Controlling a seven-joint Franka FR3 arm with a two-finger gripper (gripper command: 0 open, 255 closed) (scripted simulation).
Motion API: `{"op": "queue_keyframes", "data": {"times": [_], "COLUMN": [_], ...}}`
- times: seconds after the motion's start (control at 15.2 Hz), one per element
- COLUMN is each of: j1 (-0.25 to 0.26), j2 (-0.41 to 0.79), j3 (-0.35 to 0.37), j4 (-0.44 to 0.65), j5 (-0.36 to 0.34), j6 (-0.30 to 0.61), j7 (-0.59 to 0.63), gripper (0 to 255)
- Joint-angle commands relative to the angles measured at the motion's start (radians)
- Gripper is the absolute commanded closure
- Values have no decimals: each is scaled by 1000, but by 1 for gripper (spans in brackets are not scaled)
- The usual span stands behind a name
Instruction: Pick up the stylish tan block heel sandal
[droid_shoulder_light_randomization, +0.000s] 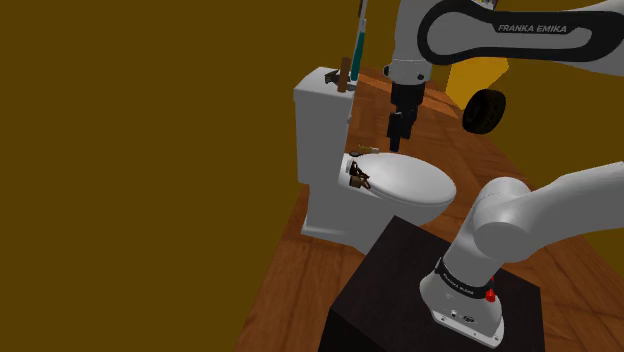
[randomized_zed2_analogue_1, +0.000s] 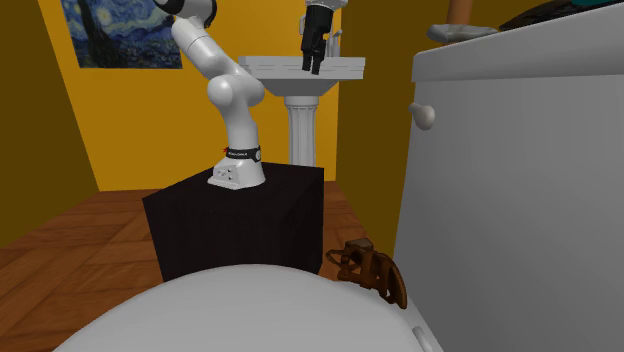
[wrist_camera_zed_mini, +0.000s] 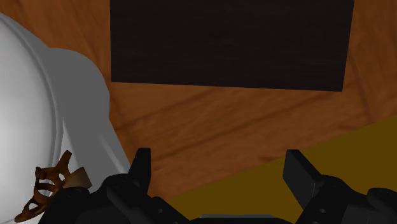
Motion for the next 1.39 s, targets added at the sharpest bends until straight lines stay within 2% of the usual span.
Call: {"op": "queue_keyframes", "data": {"times": [0.0, 0.33, 0.66, 0.99, 1.32], "j1": [0, -40, -89, -146, -211], "j2": [0, 14, 80, 204, 381], "j3": [0, -35, -76, -120, -157], "j4": [0, -137, -237, -293, -298], "j5": [0, -65, -138, -219, -310], "j6": [0, 224, 466, 723, 984], "j7": [0, 13, 35, 69, 123], "gripper": [0, 0, 0, 0, 0]}}
